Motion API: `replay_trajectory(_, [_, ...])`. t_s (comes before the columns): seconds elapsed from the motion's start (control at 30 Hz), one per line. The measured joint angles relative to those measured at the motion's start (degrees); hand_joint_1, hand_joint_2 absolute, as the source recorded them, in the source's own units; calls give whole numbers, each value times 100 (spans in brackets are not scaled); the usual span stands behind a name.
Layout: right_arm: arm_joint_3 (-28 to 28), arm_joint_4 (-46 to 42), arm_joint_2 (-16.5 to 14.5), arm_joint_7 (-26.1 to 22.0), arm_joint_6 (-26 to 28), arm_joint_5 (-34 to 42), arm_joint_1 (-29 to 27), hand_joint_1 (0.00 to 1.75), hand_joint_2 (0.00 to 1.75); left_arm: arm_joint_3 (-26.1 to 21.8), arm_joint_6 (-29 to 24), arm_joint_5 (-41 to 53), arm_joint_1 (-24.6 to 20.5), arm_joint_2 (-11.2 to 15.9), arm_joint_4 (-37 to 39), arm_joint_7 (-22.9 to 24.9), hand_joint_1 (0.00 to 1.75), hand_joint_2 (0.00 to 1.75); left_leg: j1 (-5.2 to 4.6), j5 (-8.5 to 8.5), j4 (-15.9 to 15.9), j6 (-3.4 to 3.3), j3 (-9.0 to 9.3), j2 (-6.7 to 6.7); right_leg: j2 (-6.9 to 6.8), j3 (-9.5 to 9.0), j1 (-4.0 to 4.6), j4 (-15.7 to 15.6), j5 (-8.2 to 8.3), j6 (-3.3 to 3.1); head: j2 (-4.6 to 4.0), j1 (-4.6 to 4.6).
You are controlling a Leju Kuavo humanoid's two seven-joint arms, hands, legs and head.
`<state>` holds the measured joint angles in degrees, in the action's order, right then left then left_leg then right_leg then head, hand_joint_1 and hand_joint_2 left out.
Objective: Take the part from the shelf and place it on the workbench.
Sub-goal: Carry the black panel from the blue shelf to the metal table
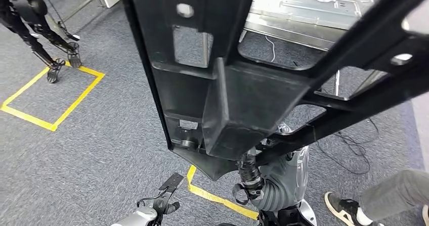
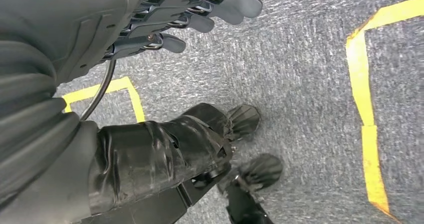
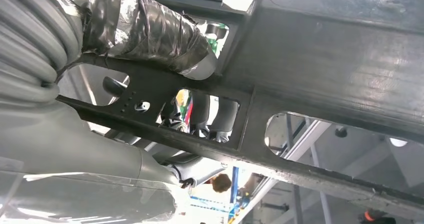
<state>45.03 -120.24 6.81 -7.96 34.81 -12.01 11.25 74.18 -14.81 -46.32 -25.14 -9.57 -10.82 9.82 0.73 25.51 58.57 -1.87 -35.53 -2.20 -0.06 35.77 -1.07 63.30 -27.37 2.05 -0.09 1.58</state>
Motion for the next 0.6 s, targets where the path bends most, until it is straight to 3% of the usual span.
replay_trajectory(0.07, [0, -1, 3, -25, 4, 15, -3, 175, 175, 0, 9, 1, 3, 2, 1, -13, 0, 175, -14, 8, 23, 56, -28, -26, 56, -162, 19, -381, 96, -47, 0, 1])
replay_trajectory(0.2, [-1, 1, 10, -70, 5, 83, -5, 175, 175, 8, 31, 3, -37, 11, 2, 272, 0, 175, -13, 71, 104, 176, -76, 21, 46, -195, 3, -448, 124, -175, 0, 10])
replay_trajectory(0.27, [-2, 3, 10, -115, 5, 173, -6, 175, 175, 30, 69, 5, -132, 5, 3, 555, 0, 175, -5, 358, 608, 221, -310, 109, 3, -209, -5, -473, 140, -241, 0, 23])
replay_trajectory(0.33, [-5, 15, 10, -167, 6, 237, -17, 175, 175, 55, 107, 20, -207, 0, 3, 669, 0, 175, -1, 655, 1333, 251, -654, 142, -29, -202, 5, -465, 137, -270, 0, 30])
replay_trajectory(0.37, [-6, 23, 10, -187, 7, 256, -24, 175, 175, 63, 116, 33, -221, 0, 3, 683, 0, 175, 0, 692, 1544, 259, -756, 146, -37, -201, 7, -458, 132, -275, 0, 31])
replay_trajectory(0.4, [-7, 32, 10, -204, 9, 269, -32, 175, 175, 72, 121, 48, -227, 0, 3, 682, 0, 175, 0, 625, 1550, 260, -758, 152, -40, -201, 7, -448, 124, -276, 0, 32])
replay_trajectory(0.43, [-7, 37, 10, -218, 12, 278, -37, 175, 175, 80, 123, 66, -234, 0, 3, 673, 0, 175, 0, 468, 1334, 252, -650, 160, -40, -204, 6, -437, 112, -274, 0, 33])
replay_trajectory(0.5, [-7, 44, 10, -241, 21, 280, -43, 175, 175, 93, 126, 103, -267, -3, 3, 646, 0, 175, -9, 145, 572, 213, -259, 192, -39, -210, 15, -411, 81, -243, 0, 32])
replay_trajectory(0.53, [-8, 45, 10, -250, 30, 280, -45, 175, 175, 99, 128, 119, -292, -9, 3, 634, 0, 175, -21, 71, 272, 186, -107, 205, -39, -208, 26, -401, 65, -218, 0, 30])
replay_trajectory(0.6, [-11, 52, 10, -265, 50, 283, -51, 175, 175, 124, 136, 136, -328, -25, 3, 619, 0, 175, -46, 95, 38, 124, -2, 207, -41, -203, 44, -377, 71, -148, 0, 22])
